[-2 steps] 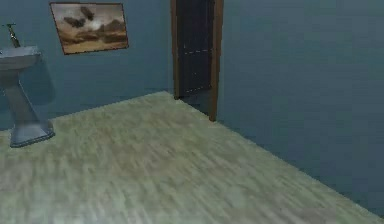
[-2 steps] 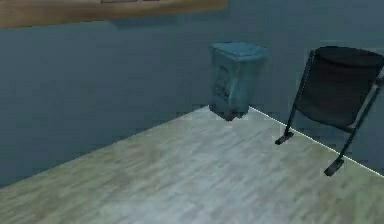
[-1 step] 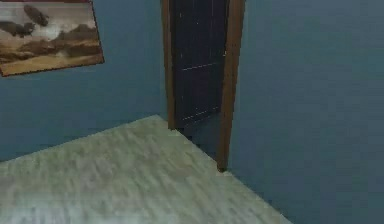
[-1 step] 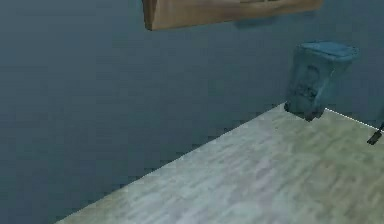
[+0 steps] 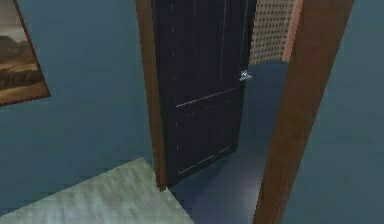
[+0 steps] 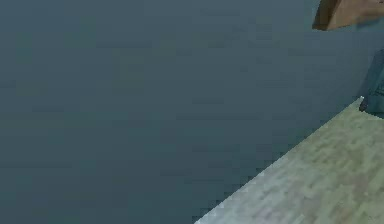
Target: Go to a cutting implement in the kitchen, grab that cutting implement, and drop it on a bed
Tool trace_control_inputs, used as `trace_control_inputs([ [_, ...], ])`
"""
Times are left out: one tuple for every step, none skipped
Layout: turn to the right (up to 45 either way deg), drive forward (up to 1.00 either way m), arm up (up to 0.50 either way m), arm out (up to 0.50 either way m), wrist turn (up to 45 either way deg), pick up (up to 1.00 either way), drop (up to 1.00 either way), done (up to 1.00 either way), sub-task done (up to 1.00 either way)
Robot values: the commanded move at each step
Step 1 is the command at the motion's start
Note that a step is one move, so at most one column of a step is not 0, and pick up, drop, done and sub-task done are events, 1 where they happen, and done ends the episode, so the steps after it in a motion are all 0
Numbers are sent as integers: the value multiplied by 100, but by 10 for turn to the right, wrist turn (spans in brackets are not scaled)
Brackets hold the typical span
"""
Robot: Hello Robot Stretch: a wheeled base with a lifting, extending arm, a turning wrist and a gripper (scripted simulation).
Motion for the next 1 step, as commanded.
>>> trace_control_inputs([
  [-60, 0, 0, 0, 0, 0, 0, 0, 0],
])
